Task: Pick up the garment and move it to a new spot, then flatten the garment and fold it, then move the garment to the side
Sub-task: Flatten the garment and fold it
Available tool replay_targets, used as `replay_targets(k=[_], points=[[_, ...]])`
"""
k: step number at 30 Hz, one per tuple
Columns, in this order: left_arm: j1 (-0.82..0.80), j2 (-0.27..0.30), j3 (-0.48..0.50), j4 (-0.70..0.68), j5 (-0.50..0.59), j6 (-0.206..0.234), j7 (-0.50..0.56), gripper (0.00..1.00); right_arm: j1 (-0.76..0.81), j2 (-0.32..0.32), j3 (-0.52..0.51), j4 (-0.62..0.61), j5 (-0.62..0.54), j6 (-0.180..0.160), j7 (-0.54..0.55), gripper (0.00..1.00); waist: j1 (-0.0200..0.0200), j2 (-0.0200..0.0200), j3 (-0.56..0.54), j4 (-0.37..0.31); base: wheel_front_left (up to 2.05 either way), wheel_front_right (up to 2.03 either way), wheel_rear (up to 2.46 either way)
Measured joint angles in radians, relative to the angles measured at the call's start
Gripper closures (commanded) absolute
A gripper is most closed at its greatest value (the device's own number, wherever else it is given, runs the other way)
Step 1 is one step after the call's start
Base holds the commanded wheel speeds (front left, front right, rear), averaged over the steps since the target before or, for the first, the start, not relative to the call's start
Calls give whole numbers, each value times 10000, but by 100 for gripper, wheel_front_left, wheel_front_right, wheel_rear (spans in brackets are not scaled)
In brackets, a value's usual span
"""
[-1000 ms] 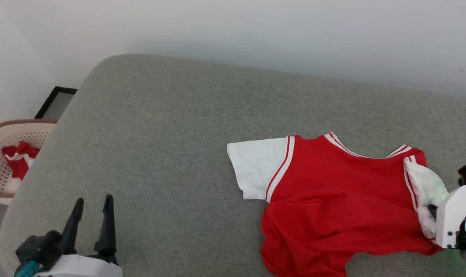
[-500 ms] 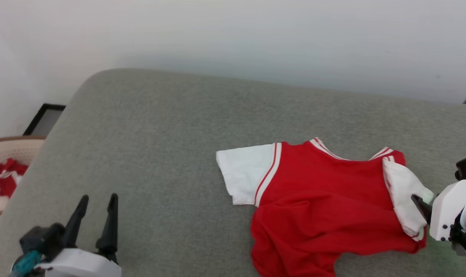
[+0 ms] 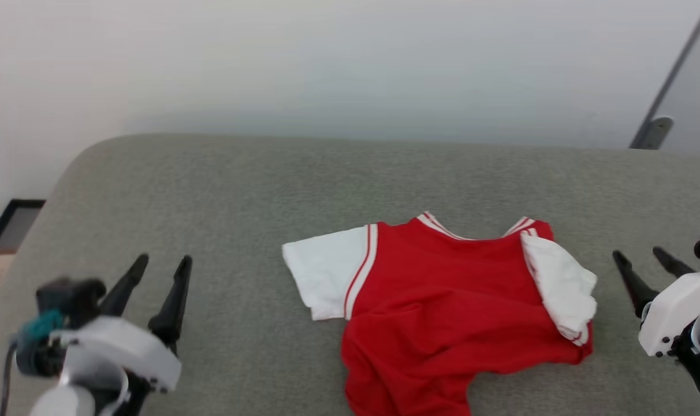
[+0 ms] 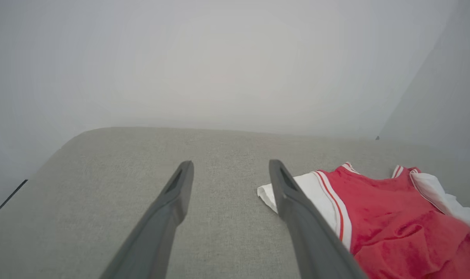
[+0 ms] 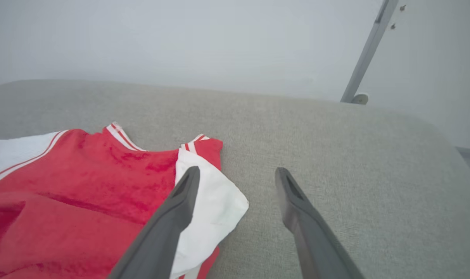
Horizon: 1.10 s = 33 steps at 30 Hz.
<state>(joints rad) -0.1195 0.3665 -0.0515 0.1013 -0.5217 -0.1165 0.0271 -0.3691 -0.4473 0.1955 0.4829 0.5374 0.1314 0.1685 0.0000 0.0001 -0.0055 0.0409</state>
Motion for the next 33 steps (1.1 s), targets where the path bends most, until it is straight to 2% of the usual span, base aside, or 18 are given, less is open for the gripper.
replay_targets(k=[8,14,23,33], points=[[-1525,575,-773,428,-558,-81,1866,0,984,959,-1275,-1482,-1429,2,-1611,0,0,0,35,-630,0,0,0],[-2916,880,-1269,1231,-1396,-111,3461,0,1475,1829,-2100,-2458,-2259,0,-2320,0,0,0,389,-1044,0,0,0],[-4780,1210,-2067,2974,-1998,-113,5595,0,1578,2786,-2435,-3509,-2953,2,-2654,0,1,-1,1295,-1633,0,0,0],[-6137,1406,-2771,4844,-1964,-109,7196,0,1471,3287,-2487,-3929,-3131,0,-2711,0,0,0,2405,-2210,0,0,0]])
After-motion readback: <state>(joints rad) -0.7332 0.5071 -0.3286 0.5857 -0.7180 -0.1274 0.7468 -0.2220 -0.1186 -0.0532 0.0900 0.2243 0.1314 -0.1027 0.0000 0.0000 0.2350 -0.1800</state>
